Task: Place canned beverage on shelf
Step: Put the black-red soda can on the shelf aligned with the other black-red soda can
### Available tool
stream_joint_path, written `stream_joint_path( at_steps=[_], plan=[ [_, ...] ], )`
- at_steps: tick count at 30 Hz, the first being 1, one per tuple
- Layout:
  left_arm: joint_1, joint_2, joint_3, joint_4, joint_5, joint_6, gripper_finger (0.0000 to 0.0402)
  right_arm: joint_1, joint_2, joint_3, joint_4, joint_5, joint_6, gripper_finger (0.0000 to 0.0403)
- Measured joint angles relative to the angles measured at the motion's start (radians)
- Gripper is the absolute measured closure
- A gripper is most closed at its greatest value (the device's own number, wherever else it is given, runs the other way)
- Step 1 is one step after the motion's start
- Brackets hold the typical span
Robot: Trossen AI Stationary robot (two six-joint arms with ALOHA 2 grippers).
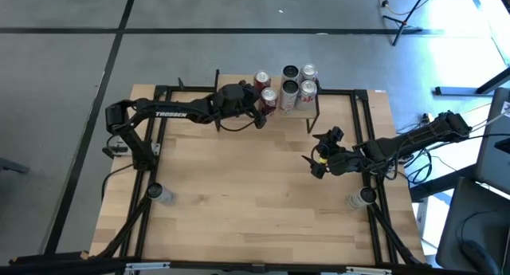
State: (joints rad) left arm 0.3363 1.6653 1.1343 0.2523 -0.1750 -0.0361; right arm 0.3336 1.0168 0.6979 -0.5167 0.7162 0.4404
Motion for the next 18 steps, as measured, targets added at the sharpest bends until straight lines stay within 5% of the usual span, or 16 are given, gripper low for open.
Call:
stream_joint_path(
  at_steps=[18],
  plan=[
    [0.003, 0.0, 0.0, -0.007, -0.051, 0.021, 0.0087, 0.0, 0.0, 0.0, 0.0, 0.002, 0.0, 0.0013]
  ],
)
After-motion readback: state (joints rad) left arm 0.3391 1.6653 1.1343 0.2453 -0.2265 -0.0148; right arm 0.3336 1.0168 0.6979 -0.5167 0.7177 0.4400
